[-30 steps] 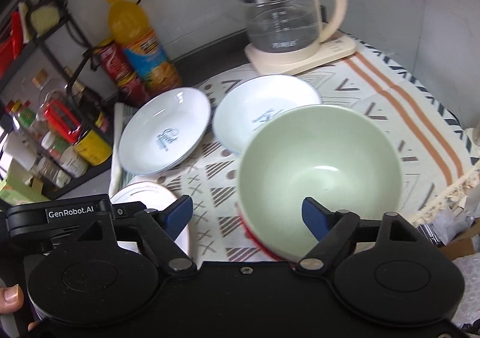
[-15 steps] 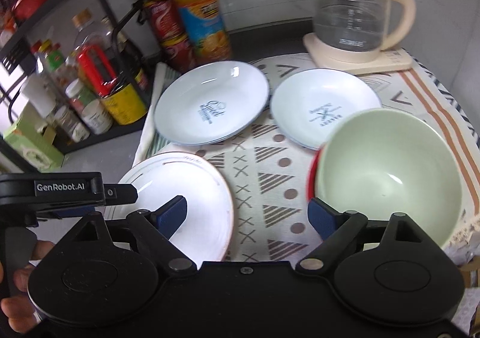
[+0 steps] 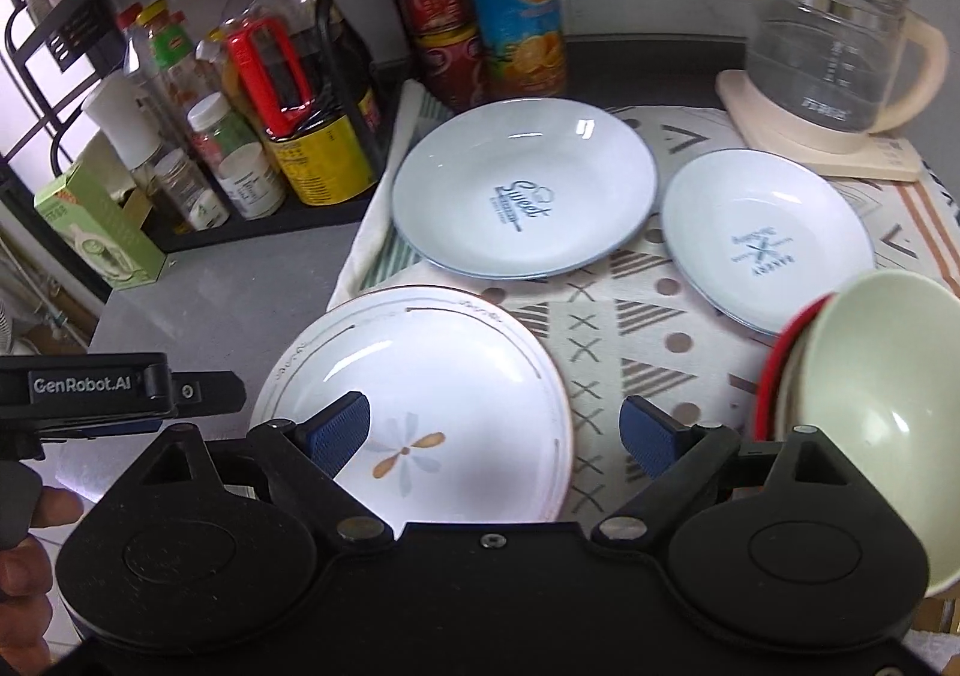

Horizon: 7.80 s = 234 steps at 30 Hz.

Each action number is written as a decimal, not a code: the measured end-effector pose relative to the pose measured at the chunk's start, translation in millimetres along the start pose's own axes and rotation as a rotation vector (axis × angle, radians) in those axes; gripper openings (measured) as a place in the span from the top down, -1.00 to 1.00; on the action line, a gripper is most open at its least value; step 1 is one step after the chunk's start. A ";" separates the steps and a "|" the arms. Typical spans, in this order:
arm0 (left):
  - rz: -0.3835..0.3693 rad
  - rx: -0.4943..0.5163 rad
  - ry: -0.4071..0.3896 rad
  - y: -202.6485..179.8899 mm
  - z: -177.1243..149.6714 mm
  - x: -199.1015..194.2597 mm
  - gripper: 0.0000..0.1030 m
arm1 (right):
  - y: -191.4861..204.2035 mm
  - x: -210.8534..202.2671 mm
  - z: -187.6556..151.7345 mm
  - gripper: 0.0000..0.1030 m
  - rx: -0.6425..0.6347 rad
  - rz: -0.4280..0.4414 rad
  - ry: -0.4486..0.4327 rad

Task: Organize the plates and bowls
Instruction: 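Move both grippers toward the white flower-pattern plate, then close both grippers on the rim of the white 'Sweet' plate, then lift the 'Sweet' plate and carry it over the flower-pattern plate, then lower the 'Sweet' plate onto the flower-pattern plate and open both grippers, then move both grippers to the small white 'Bakery' plate by the kettle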

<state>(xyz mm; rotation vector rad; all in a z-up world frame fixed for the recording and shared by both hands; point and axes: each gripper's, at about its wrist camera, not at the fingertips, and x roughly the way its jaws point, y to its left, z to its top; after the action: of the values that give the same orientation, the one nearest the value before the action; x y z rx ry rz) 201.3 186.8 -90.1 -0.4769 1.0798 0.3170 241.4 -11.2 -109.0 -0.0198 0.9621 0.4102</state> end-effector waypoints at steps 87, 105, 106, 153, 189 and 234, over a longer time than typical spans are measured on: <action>-0.146 -0.067 -0.064 -87.3 32.2 65.3 0.75 | -68.7 52.6 58.4 0.72 0.335 -0.021 -0.073; -0.157 -0.041 -0.066 -59.2 -14.4 34.6 0.75 | -45.2 18.3 10.6 0.71 0.288 -0.032 -0.083; -0.158 -0.039 -0.064 -57.1 -17.7 33.2 0.75 | -44.2 17.3 6.9 0.71 0.285 -0.036 -0.080; -0.109 -0.084 0.090 -6.8 -66.3 21.9 0.67 | -17.1 4.9 -61.9 0.73 0.189 -0.055 -0.007; -0.035 -0.090 -0.009 20.2 -34.4 31.0 0.74 | -20.1 36.4 -49.8 0.56 0.206 -0.051 0.063; -0.111 0.161 -0.078 -196.7 47.4 24.8 -1.00 | -178.0 -47.4 63.9 -0.99 0.318 -0.075 -0.232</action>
<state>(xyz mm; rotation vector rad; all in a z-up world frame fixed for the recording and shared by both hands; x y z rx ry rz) 341.1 43.5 -51.6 -0.3756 0.9900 0.1477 330.3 -178.7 -63.3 0.2747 0.7859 0.1822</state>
